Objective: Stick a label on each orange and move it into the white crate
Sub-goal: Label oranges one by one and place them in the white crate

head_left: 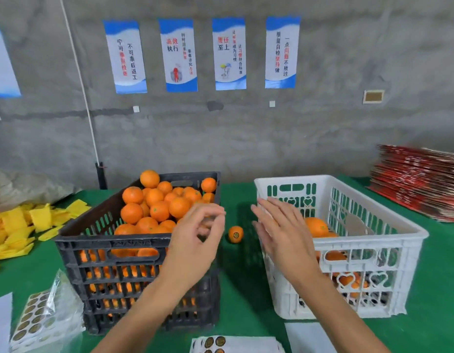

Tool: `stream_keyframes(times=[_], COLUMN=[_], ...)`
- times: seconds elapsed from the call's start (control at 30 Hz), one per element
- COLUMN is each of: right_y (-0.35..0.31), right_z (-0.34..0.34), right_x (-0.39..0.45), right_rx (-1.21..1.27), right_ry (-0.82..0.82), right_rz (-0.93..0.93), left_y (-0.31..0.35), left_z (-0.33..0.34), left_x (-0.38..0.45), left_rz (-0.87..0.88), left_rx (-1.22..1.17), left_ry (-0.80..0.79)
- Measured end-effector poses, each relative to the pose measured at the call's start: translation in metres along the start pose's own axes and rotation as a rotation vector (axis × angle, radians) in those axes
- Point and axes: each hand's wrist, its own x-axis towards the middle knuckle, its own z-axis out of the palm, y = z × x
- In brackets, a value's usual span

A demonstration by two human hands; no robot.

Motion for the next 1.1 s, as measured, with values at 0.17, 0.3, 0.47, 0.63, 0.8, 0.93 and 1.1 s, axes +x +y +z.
stream_keyframes(times=[0.17,0.3,0.47,0.63,0.8,0.93,1.1], right_y=[-0.06,-0.1,-0.125,-0.126,-0.124,-0.124,-0.125], right_z=[0.02,0.028,0.046,0.055,0.064,0.069,0.066], right_x=[0.031,0.05,0.048,0.038,0.033,0.029,0.029], right_rx=[0.517,0.895,0.712,0.456,0.481,0.487,0.525], right_ry=[-0.064,-0.256,-0.288,-0.122,-0.077,-0.055,-0.049], right_rz=[0.2,0.39,0.217,0.064,0.07,0.077,0.098], left_y=[-0.05,-0.095,-0.12,-0.129,-0.133,-0.129,-0.104], left_z=[-0.074,-0.13,-0.154,-0.146,-0.146,-0.147,-0.147], left_x=[0.061,0.084,0.09,0.091,0.092,0.091,0.088], left_rz=[-0.32,-0.852,-1.01,-1.077,-1.14,-1.143,-0.737], left_rx=[0.73,1.14,1.097,1.16,1.127,1.206,1.225], left_ry=[-0.111,-0.524,-0.875,-0.861,-0.814,-0.826,-0.706])
